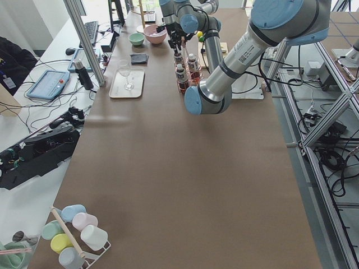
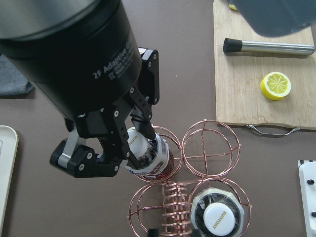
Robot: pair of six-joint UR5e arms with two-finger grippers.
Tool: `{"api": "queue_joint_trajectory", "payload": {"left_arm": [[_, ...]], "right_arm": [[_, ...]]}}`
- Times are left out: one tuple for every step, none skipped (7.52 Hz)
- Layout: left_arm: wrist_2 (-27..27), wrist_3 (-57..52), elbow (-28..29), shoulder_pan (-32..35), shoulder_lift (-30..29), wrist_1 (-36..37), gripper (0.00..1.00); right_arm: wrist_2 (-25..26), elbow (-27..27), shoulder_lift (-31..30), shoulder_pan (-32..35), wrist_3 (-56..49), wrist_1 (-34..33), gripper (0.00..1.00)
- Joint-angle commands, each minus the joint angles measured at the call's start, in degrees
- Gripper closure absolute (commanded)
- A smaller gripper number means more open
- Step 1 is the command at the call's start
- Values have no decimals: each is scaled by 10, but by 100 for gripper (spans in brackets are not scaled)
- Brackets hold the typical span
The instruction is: Take tea from basket to plate
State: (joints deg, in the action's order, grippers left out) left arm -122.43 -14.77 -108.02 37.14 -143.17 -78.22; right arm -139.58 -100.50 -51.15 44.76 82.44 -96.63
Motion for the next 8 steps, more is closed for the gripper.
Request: {"api": "queue_joint_trajectory", "payload": {"left_arm": [[0,0,-1,0,0,0,100],[0,0,-1,0,0,0,100],[0,0,-2,0,7,-5,100],[0,-1,-1,0,7,-10,100],[0,0,-2,0,7,-10,100],[0,0,-1,0,7,-10,100],[0,0,-1,0,7,-10,100],[0,0,-2,0,7,-10,100]], "right_arm": [[1,-2,-2,7,0,0,62],[3,-3,-2,7,0,0,69],[5,-3,-2,6,-1,0,92],[11,-4,-3,3,-1,0,100],[13,-4,0,2,0,0,100],[11,-12,1,6,0,-1,100],[4,-25,0,22,-1,-7,100],[-21,-29,1,50,-2,-23,100]]}}
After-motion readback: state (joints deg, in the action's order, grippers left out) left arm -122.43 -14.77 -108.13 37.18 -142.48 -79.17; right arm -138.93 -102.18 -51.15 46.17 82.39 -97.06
